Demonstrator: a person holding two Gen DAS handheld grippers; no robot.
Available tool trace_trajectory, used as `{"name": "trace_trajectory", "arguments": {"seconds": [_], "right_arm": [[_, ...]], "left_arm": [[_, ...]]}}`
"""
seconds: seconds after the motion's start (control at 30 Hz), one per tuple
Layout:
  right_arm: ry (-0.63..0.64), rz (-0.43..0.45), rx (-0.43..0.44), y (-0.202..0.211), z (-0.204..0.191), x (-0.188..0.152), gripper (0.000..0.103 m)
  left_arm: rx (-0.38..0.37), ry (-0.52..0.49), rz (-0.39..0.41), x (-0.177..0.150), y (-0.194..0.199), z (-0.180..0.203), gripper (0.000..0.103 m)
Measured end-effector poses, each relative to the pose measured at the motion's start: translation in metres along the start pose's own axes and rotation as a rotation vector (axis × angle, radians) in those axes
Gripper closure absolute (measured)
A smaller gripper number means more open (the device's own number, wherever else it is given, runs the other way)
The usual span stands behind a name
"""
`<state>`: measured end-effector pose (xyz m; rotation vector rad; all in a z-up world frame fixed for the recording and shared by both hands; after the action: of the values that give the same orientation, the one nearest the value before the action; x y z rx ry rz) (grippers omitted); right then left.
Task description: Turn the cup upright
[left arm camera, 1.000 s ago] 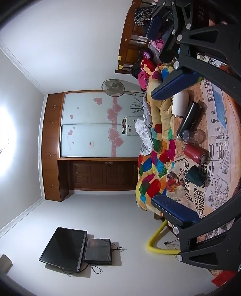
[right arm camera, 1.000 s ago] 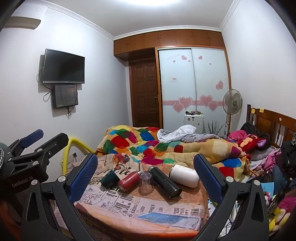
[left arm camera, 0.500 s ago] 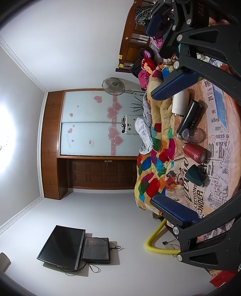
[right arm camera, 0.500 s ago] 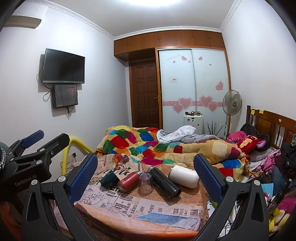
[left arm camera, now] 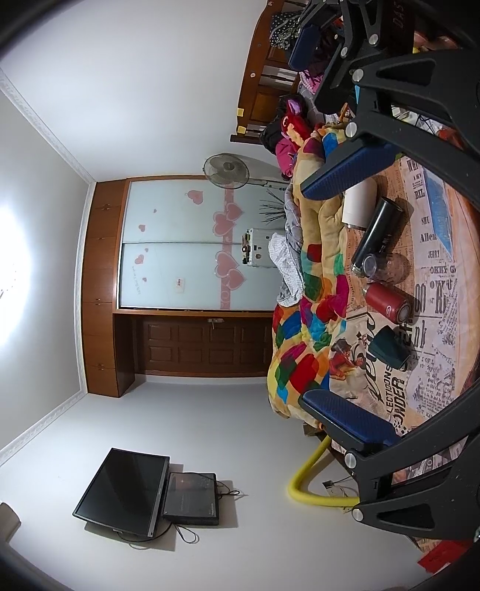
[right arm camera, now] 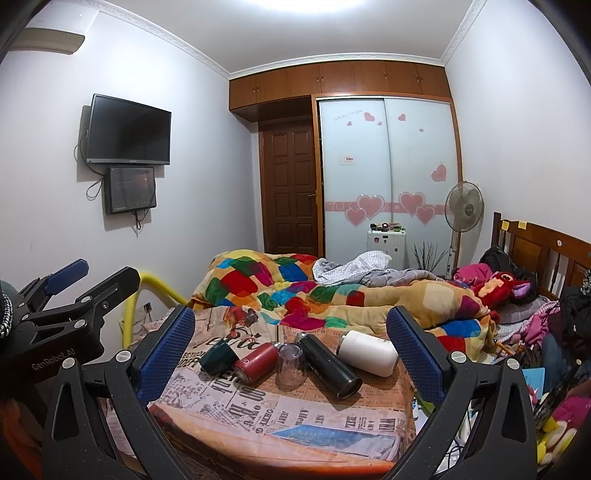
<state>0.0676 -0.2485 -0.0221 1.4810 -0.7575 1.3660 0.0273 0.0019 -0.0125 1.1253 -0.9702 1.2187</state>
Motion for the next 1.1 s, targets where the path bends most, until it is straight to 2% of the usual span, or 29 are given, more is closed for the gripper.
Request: {"name": "trace_trajectory", "arguments": {"seconds": [1.1], "right_arm": [[0.008, 0.001, -0.002, 0.0005, -0.0021, -0.0019, 0.0]], "left_arm": [[-0.002, 0.023, -0.005, -0.0003, 0.0001, -0.002, 0.0]]}}
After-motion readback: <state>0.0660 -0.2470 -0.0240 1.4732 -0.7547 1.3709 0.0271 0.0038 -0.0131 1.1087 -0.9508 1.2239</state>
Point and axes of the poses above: each gripper's, at about its wrist camera, not at the fingertips, and y roughly against the way its jaws point, z to its right, x to its top, the point moved 2 cm from there along -y, roughly the way its jaws point, and after that the axes turned 10 degrees about y, right-handed, at the moved point
